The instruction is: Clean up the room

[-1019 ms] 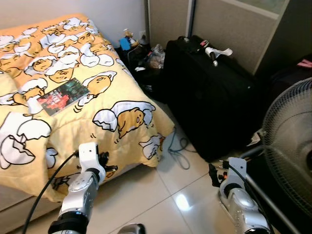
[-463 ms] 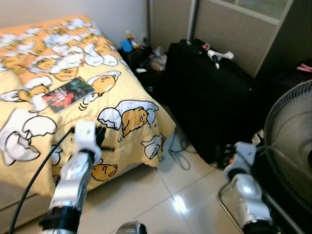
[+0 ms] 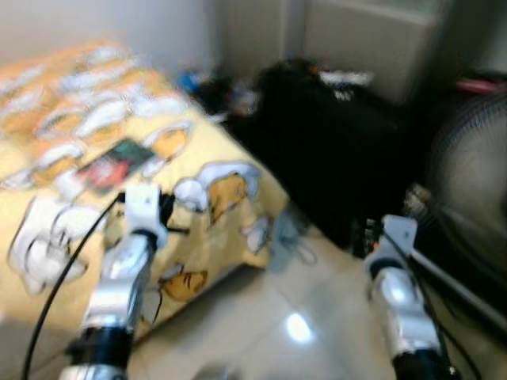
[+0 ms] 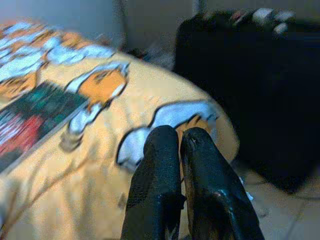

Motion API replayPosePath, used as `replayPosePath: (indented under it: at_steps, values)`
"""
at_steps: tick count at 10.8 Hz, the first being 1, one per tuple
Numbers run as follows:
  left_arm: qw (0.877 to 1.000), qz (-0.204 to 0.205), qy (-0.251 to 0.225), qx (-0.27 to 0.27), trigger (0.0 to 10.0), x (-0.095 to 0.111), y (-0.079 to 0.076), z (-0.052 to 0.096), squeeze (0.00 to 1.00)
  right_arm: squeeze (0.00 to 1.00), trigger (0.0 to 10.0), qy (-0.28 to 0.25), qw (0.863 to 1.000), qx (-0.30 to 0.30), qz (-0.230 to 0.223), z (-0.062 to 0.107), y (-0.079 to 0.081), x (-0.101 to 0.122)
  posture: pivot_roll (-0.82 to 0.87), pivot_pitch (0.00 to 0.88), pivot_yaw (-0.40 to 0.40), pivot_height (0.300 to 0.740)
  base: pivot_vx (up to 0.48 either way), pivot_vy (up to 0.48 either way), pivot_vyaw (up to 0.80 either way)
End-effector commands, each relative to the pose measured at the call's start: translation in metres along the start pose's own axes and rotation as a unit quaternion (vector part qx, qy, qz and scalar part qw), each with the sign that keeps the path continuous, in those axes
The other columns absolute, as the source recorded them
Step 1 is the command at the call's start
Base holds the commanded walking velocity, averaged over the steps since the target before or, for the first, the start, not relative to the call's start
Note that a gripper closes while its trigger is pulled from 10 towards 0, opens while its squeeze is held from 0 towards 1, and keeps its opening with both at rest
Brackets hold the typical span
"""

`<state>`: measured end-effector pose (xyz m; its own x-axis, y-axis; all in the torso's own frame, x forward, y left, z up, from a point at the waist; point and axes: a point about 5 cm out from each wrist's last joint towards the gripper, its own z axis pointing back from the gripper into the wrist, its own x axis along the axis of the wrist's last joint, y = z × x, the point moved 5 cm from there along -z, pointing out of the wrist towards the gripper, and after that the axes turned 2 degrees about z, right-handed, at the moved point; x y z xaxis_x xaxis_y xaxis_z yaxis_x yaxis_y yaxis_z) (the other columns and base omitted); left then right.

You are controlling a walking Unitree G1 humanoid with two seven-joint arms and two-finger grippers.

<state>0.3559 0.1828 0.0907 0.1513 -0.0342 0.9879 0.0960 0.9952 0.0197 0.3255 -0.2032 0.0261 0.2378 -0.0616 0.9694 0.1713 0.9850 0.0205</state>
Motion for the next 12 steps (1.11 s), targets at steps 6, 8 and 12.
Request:
replayPosePath:
  at_steps: [6,8,12]
  values:
    - [1.0,-0.016,0.006,0.021,10.0,0.003,0.008,0.004,0.0,0.0,10.0,-0.025,0.999,0.027,-0.027,-0.005,0.018,0.022,0.04,0.0,0.05,0.74,0.0,0.48,-0.07]
    - [1.0,-0.01,0.007,0.025,10.0,0.001,0.007,0.004,0.0,0.0,10.0,-0.027,0.999,0.035,-0.017,-0.006,0.019,0.024,0.04,0.0,0.049,0.74,0.0,0.48,0.0]
    - [0.999,0.008,-0.022,0.026,10.0,0.011,0.004,0.005,0.0,0.0,10.0,-0.042,0.996,0.077,0.017,-0.007,0.03,0.036,0.05,0.0,0.037,0.74,0.0,0.34,0.2]
